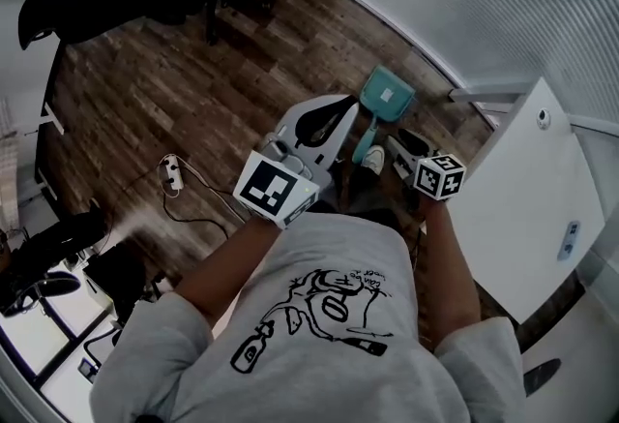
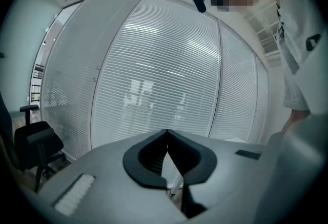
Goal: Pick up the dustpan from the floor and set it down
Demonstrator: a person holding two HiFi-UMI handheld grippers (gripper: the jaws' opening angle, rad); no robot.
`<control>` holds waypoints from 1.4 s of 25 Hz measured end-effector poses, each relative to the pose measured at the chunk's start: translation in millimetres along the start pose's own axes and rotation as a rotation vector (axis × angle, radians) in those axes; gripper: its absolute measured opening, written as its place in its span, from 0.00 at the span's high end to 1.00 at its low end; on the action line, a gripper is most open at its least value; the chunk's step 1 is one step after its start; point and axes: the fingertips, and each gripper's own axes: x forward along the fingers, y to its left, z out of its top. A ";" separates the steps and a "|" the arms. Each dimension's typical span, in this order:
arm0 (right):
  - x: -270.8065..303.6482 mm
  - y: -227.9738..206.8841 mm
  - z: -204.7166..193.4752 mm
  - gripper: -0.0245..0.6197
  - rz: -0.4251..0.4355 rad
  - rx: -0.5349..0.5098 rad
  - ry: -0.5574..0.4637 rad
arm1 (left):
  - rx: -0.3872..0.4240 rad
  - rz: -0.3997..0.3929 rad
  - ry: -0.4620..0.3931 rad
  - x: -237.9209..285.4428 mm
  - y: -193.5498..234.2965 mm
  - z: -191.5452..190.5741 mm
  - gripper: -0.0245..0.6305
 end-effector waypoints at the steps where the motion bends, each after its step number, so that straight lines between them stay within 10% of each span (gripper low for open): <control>1: -4.8 4.1 6.1 0.70 -0.009 -0.030 -0.007 | 0.001 0.002 -0.003 -0.6 -0.1 2.1 0.96; 20: -102.1 123.5 159.6 0.82 -0.177 -0.493 -0.251 | 0.017 0.031 -0.081 -14.8 3.8 55.6 0.96; 35: -173.9 203.5 254.5 0.88 -0.259 -0.626 -0.435 | 0.031 0.019 -0.127 -15.0 -6.3 98.0 0.96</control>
